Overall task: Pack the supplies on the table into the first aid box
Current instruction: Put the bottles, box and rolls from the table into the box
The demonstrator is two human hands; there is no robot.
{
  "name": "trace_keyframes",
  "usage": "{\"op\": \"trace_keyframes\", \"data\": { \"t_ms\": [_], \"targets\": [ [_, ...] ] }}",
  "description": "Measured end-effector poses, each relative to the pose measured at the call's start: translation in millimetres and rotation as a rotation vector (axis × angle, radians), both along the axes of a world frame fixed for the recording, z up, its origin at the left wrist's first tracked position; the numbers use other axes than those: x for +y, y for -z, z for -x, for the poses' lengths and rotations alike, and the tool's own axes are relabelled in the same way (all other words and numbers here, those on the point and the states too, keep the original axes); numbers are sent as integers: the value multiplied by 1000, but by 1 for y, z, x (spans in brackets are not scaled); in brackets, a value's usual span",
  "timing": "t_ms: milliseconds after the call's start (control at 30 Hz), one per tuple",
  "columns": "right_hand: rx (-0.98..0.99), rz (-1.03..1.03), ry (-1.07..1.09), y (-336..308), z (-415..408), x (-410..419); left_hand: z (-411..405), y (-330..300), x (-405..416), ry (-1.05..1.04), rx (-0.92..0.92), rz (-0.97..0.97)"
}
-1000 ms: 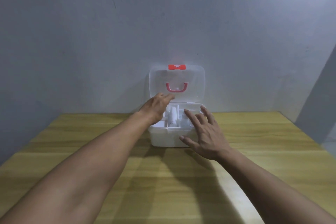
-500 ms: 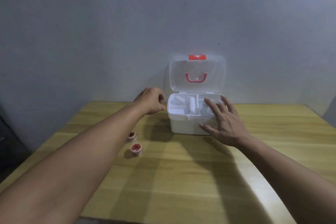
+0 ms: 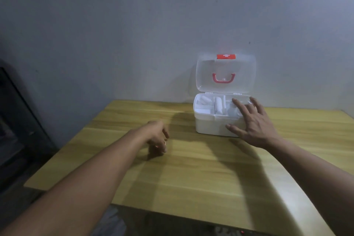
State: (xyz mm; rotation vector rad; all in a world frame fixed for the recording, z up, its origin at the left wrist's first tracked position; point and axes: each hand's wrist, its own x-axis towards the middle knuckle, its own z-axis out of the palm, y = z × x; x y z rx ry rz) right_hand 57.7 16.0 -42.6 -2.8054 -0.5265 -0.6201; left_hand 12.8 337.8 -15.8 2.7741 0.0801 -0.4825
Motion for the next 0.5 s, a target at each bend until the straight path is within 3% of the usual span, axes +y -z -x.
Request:
{"op": "trace_keyframes", "data": {
  "t_ms": [233, 500],
  "targets": [
    [-2, 1, 6, 2, -1, -1, 3, 9, 3, -56, -130, 64],
    [-6, -4, 2, 0, 0, -1, -25, -57, -42, 63, -319, 252]
  ]
}}
